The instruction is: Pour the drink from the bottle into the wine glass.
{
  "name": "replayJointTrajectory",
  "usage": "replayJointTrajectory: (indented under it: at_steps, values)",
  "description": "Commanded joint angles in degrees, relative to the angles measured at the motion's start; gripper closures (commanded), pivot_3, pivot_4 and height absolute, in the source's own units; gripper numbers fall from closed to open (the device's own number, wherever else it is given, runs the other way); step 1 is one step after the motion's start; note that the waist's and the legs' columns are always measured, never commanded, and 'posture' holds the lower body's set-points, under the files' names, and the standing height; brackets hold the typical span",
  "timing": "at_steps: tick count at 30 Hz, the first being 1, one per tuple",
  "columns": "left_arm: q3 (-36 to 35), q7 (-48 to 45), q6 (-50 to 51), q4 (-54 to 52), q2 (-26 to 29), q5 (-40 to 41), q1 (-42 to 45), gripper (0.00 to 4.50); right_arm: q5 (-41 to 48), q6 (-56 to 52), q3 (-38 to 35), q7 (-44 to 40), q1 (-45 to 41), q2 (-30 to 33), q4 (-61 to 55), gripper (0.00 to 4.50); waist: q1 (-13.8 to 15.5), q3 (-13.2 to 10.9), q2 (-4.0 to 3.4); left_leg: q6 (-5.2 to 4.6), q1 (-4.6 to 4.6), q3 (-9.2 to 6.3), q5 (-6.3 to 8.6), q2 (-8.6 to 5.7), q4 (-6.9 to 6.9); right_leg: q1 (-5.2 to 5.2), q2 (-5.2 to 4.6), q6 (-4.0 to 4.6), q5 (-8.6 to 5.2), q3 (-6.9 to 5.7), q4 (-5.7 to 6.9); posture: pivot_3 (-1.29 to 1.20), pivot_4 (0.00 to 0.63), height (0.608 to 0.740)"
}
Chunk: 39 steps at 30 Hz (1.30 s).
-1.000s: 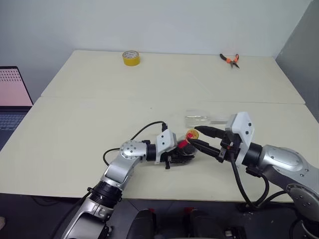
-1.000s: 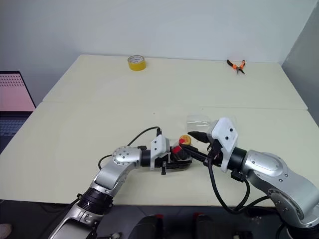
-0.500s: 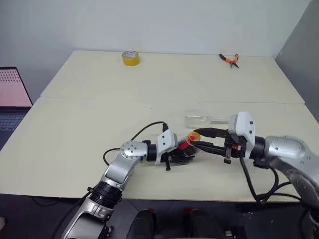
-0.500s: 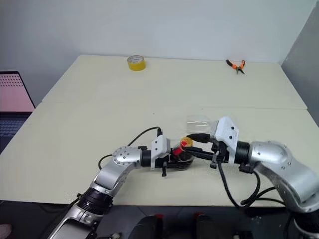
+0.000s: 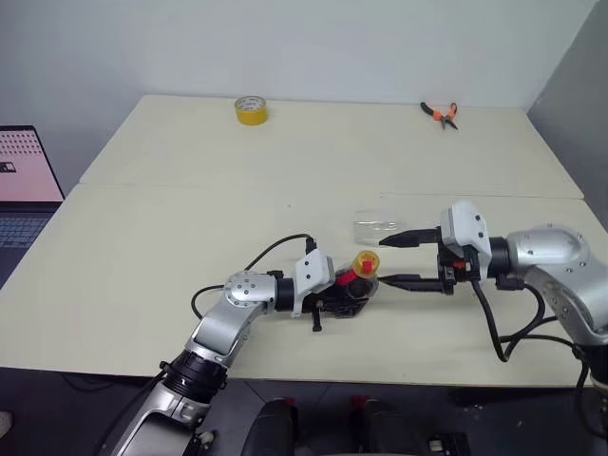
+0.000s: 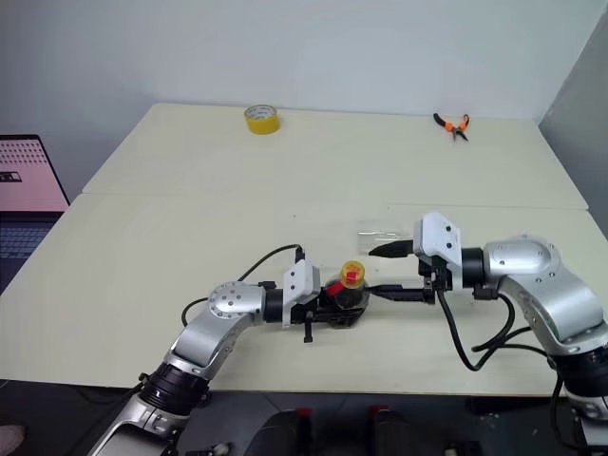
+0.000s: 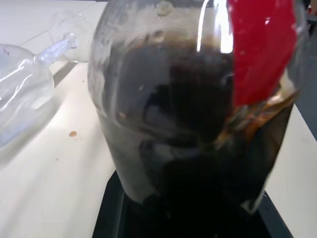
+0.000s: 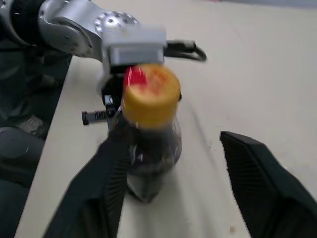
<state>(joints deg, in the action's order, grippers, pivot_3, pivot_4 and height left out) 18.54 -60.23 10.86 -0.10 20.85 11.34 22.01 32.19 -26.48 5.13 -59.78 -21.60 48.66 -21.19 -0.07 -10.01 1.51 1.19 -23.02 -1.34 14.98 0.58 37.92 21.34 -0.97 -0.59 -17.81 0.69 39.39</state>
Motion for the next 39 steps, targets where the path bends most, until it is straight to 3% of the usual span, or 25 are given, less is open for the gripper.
replayJointTrajectory:
  at_steps: [1, 2, 5, 12, 19, 29, 32, 39]
  values:
    - [-0.76, 0.50, -0.68, -1.24, -0.33, 0.67, 0.62, 3.55, 5.69, -5.17, -9.39, 9.23, 4.62, -1.71, -10.72, 0.25, 0.01, 0.00, 0.00, 0.00, -0.01, 0.00, 0.00, 0.00, 0.00, 0.00, 0.00, 0.00, 0.00, 0.01, 0.01, 0.00, 0.150, 0.740]
    - [-0.84, 0.72, -0.87, -0.77, -0.50, 0.53, 0.90, 3.55, 8.43, -7.35, -11.79, 12.98, 6.62, -2.95, -14.31, 0.00, 0.01, 0.00, -0.01, 0.00, -0.01, 0.00, 0.00, 0.00, 0.01, 0.00, 0.00, 0.00, 0.00, 0.00, 0.02, 0.00, 0.150, 0.740]
    - [-0.83, 0.92, -1.13, -0.03, -0.77, 0.39, 1.42, 3.57, 13.08, -12.13, -14.47, 22.83, 9.81, -6.58, -22.42, 0.00, -0.02, 0.00, -0.01, 0.01, -0.02, -0.04, 0.00, 0.00, 0.00, -0.01, -0.01, -0.01, 0.00, -0.03, 0.03, 0.00, 0.150, 0.740]
    - [-0.60, 1.14, -1.90, 1.94, -1.52, -0.11, 2.49, 3.58, 14.09, -19.10, -10.77, 40.51, 9.83, -14.10, -30.84, 0.00, -0.07, 0.00, -0.01, 0.01, 0.01, -0.02, -0.01, -0.01, -0.01, -0.02, 0.01, -0.02, -0.01, -0.01, 0.05, 0.00, 0.150, 0.740]
    - [-0.11, 0.76, -2.70, 3.65, -2.26, -0.51, 3.92, 3.60, 11.63, -22.02, -6.05, 46.12, 10.25, -16.09, -30.74, 0.00, -0.07, 0.00, -0.01, 0.01, 0.00, 0.00, -0.01, -0.03, -0.01, 0.00, 0.01, -0.02, -0.01, 0.00, 0.04, 0.00, 0.150, 0.740]
    - [-0.30, 0.56, -2.84, 4.14, -2.43, -0.72, 4.28, 3.60, 10.33, -22.24, -5.29, 47.95, 10.13, -17.62, -29.83, 0.00, -0.08, 0.00, -0.01, 0.00, 0.00, 0.00, 0.00, -0.03, -0.01, 0.00, 0.02, -0.02, -0.01, 0.01, 0.03, 0.00, 0.150, 0.740]
    - [-0.27, 0.66, -2.82, 3.82, -2.36, -0.84, 4.00, 3.60, 9.80, -22.32, -4.85, 47.41, 10.51, -17.42, -29.48, 0.58, -0.09, 0.00, -0.01, 0.00, 0.00, 0.00, 0.00, -0.02, -0.01, 0.00, 0.02, -0.02, -0.01, 0.02, 0.03, 0.00, 0.150, 0.740]
    - [-0.37, 0.67, -2.80, 3.72, -2.29, -0.83, 3.89, 3.60, 9.30, -22.70, -4.55, 46.19, 11.15, -16.69, -29.36, 3.08, -0.10, 0.00, -0.01, 0.00, 0.00, 0.00, 0.00, -0.02, -0.02, 0.00, 0.02, -0.02, -0.01, 0.01, 0.03, 0.00, 0.150, 0.740]
